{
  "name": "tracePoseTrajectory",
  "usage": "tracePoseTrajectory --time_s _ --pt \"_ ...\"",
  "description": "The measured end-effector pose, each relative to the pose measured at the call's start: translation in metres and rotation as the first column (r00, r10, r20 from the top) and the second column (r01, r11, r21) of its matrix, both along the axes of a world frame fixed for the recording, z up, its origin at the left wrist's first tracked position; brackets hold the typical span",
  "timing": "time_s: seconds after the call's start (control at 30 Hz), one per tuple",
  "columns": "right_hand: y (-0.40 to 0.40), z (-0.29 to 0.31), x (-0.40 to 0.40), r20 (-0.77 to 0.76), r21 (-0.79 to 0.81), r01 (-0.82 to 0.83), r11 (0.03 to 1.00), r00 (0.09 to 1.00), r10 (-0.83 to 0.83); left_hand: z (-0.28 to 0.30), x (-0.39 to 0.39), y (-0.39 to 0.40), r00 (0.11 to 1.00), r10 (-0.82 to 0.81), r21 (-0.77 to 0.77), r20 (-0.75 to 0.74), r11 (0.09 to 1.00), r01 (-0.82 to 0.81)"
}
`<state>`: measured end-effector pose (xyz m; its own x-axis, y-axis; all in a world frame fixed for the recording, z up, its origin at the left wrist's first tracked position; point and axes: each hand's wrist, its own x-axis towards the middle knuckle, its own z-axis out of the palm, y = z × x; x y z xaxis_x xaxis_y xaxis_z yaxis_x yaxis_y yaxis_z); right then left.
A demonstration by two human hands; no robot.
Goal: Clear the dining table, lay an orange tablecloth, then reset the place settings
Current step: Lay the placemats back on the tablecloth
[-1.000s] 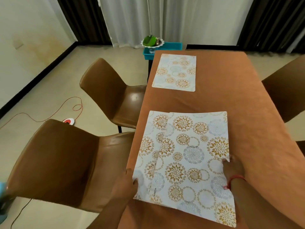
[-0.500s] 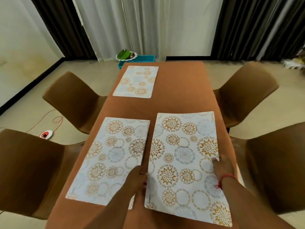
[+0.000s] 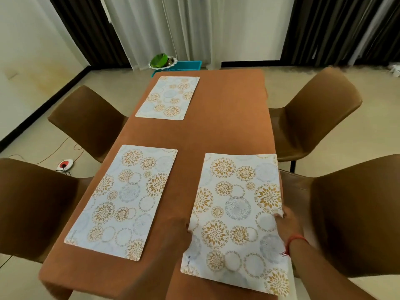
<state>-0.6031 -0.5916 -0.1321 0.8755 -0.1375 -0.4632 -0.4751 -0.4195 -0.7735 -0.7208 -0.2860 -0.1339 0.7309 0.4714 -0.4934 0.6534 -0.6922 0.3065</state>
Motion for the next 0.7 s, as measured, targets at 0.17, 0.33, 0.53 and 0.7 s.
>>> tracePoseTrajectory --time_s 0.17,0.33,0.53,0.7 --pt "0.013 0.001 0.007 0.010 -0.022 -0.141 0.990 0.990 0.141 -0.014 -0.002 0.004 0.995 0.074 -0.062 0.061 0.996 -0.070" --pt "0.024 -0.003 0.015 -0.021 -0.132 -0.177 0.975 0.984 0.176 -0.012 -0.001 0.012 0.992 0.007 0.003 0.127 1.000 -0.008" --pt "0.028 -0.011 0.014 0.005 -0.241 -0.159 0.957 0.986 0.165 -0.004 -0.013 0.059 0.985 -0.171 0.345 -0.024 0.923 0.169" --pt "0.030 -0.018 0.010 0.007 -0.334 -0.166 0.928 0.984 0.178 -0.020 -0.030 0.091 0.971 -0.063 0.190 -0.230 0.976 0.109"
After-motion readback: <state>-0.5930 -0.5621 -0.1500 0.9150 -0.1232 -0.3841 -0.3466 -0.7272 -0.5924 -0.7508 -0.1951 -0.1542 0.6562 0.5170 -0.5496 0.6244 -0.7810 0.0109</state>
